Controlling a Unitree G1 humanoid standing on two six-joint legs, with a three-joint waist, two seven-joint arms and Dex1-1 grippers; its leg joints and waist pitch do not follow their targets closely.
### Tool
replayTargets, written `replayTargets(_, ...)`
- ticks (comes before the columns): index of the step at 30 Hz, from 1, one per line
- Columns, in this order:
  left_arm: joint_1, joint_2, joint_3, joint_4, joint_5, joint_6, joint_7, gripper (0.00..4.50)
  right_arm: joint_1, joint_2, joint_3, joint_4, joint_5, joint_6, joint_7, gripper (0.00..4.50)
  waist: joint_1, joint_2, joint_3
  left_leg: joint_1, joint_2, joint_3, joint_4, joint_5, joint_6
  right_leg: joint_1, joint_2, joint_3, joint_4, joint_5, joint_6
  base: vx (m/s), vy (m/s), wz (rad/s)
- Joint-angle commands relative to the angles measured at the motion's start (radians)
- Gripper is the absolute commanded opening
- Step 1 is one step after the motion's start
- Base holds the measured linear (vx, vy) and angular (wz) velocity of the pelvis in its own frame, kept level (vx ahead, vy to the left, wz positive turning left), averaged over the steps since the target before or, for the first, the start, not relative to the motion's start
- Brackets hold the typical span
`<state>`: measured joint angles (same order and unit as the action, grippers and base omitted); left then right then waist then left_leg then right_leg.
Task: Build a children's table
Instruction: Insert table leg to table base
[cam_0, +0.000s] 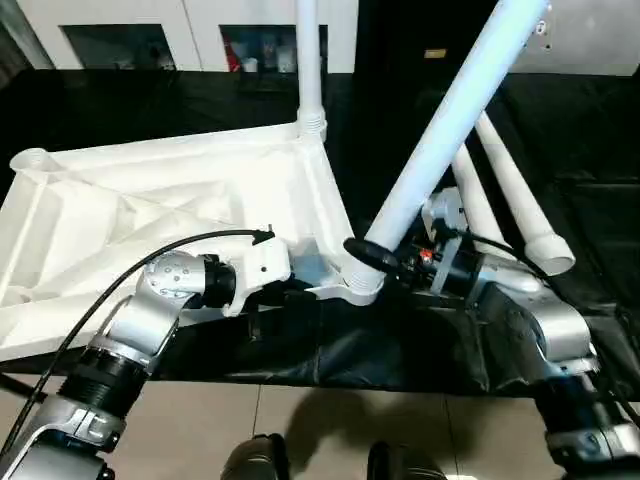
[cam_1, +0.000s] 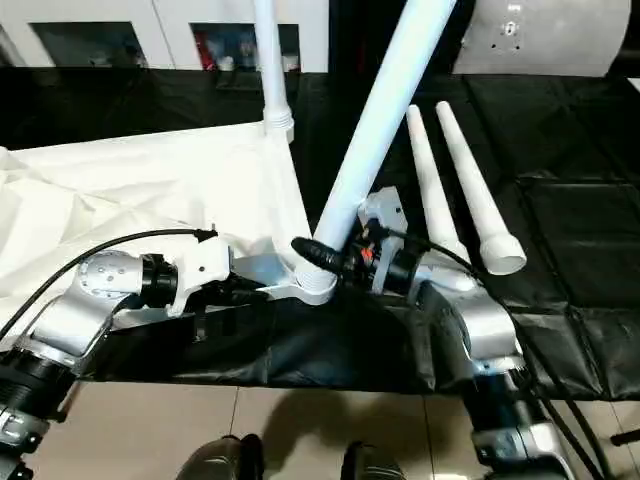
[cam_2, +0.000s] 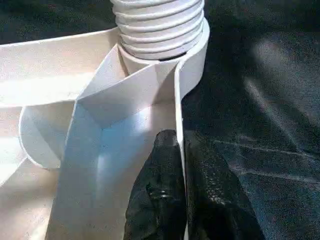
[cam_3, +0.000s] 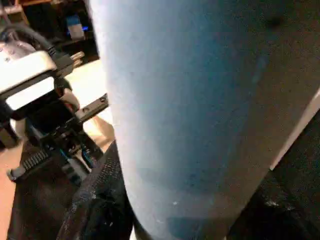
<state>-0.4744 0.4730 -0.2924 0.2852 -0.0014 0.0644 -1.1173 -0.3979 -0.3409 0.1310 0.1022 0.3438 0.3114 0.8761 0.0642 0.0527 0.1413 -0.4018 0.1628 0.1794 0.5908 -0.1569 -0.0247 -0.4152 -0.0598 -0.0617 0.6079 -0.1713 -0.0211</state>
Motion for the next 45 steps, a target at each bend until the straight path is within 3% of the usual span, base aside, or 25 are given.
replayTargets(1, -0.016, 0.000, 0.036, 0.008, -0.026, -0.018, 0.032, 0.00, 0.046, -0.035, 0.055, 0.031, -0.072, 0.022, 0.013, 1.89, -0.003, -0.006, -0.070, 0.030, 0.068, -0.030, -0.080, -0.286, 0.027, 0.039, -0.093, 0.061, -0.088, -0.362, -0.196, 0.000, 0.000, 0.00)
replayTargets(7, -0.016, 0.007, 0.026, -0.006, -0.018, -0.020, 0.017, 0.00, -0.003, -0.049, 0.136, 0.104, -0.158, -0.042, 0.052, 1.89, -0.010, -0.010, -0.055, 0.033, 0.066, -0.034, -0.082, -0.346, 0.018, 0.031, -0.097, 0.062, -0.101, -0.486, -0.166, 0.000, 0.000, 0.00)
replayTargets(8, -0.018, 0.009, 0.024, -0.005, -0.017, -0.023, 0.014, 0.00, -0.016, -0.048, 0.150, 0.118, -0.161, -0.043, 0.071, 1.89, -0.013, -0.016, -0.048, 0.031, 0.065, -0.036, -0.085, -0.359, 0.017, 0.028, -0.098, 0.062, -0.104, -0.522, -0.153, 0.000, 0.000, 0.00)
replayTargets(11, -0.020, 0.013, 0.025, -0.010, -0.018, -0.022, 0.008, 0.00, -0.026, -0.055, 0.175, 0.129, -0.160, -0.039, 0.104, 1.89, -0.018, -0.018, -0.042, 0.034, 0.067, -0.038, -0.088, -0.374, 0.017, 0.024, -0.099, 0.064, -0.107, -0.548, -0.139, 0.000, 0.000, 0.00)
replayTargets(12, -0.019, 0.018, 0.028, -0.025, -0.023, -0.014, 0.001, 0.00, -0.016, -0.067, 0.192, 0.125, -0.160, -0.036, 0.132, 1.89, -0.020, -0.021, -0.035, 0.033, 0.068, -0.040, -0.091, -0.385, 0.018, 0.020, -0.098, 0.064, -0.109, -0.563, -0.132, 0.000, 0.000, 0.00)
replayTargets(16, -0.024, 0.020, 0.028, -0.022, -0.027, -0.014, -0.007, 0.00, -0.009, -0.069, 0.200, 0.121, -0.158, -0.043, 0.148, 1.89, -0.022, -0.023, -0.028, 0.036, 0.069, -0.039, -0.097, -0.381, 0.021, 0.018, -0.100, 0.067, -0.115, -0.559, -0.123, 0.000, 0.000, 0.00)
replayTargets(19, -0.036, 0.022, 0.026, -0.007, -0.026, -0.022, -0.012, 0.00, -0.003, -0.068, 0.203, 0.113, -0.155, -0.043, 0.159, 1.89, -0.021, -0.022, -0.025, 0.035, 0.070, -0.036, -0.103, -0.340, 0.040, 0.019, -0.097, 0.068, -0.115, -0.500, -0.132, 0.000, 0.000, 0.00)
replayTargets(26, -0.193, 0.019, 0.050, 0.189, 0.003, -0.090, 0.012, 0.00, 0.021, -0.050, 0.201, 0.056, -0.131, -0.012, 0.153, 1.89, -0.015, -0.017, -0.008, 0.045, 0.069, -0.040, -0.113, -0.396, 0.017, 0.013, -0.103, 0.067, -0.131, -0.583, -0.110, 0.000, 0.000, 0.00)
replayTargets(28, -0.214, 0.017, 0.057, 0.214, 0.003, -0.098, 0.018, 0.00, 0.026, -0.049, 0.203, 0.048, -0.132, -0.010, 0.152, 1.89, -0.014, -0.017, -0.008, 0.045, 0.074, -0.042, -0.118, -0.387, 0.011, 0.019, -0.106, 0.064, -0.128, -0.550, -0.122, 0.000, 0.000, 0.00)
replayTargets(29, -0.233, 0.019, 0.061, 0.241, 0.007, -0.110, 0.022, 0.00, 0.028, -0.048, 0.204, 0.042, -0.133, -0.009, 0.149, 1.89, -0.015, -0.020, -0.006, 0.036, 0.074, -0.043, -0.122, -0.363, 0.016, 0.025, -0.105, 0.063, -0.124, -0.514, -0.131, 0.000, 0.000, 0.00)
replayTargets(32, -0.252, 0.023, 0.063, 0.272, 0.011, -0.123, 0.025, 0.00, 0.031, -0.044, 0.203, 0.037, -0.132, -0.008, 0.143, 1.89, -0.016, -0.014, 0.000, 0.039, 0.077, -0.042, -0.123, -0.385, 0.009, 0.020, -0.109, 0.065, -0.125, -0.514, -0.147, 0.000, 0.000, 0.00)
replayTargets(36, -0.259, 0.032, 0.066, 0.308, -0.002, -0.148, 0.018, 0.00, 0.033, -0.038, 0.199, 0.037, -0.134, -0.008, 0.133, 1.89, -0.013, -0.018, 0.003, 0.042, 0.079, -0.042, -0.124, -0.405, -0.002, 0.018, -0.116, 0.070, -0.129, -0.544, -0.152, 0.000, 0.000, 0.00)
replayTargets(41, -0.208, 0.053, 0.087, 0.240, -0.014, -0.100, 0.037, 0.00, 0.029, -0.019, 0.185, 0.049, -0.151, -0.018, 0.089, 1.89, -0.013, -0.016, 0.006, 0.040, 0.080, -0.048, -0.126, -0.420, -0.011, 0.017, -0.122, 0.070, -0.131, -0.612, -0.139, 0.000, 0.000, 0.00)
replayTargets(45, -0.073, 0.064, 0.144, 0.007, -0.049, 0.076, 0.097, 0.00, 0.006, 0.031, 0.142, 0.089, -0.165, -0.024, -0.014, 1.89, -0.030, -0.019, 0.006, 0.029, 0.085, -0.057, -0.133, -0.436, -0.034, 0.019, -0.123, 0.069, -0.118, -0.596, -0.150, 0.000, 0.000, 0.00)
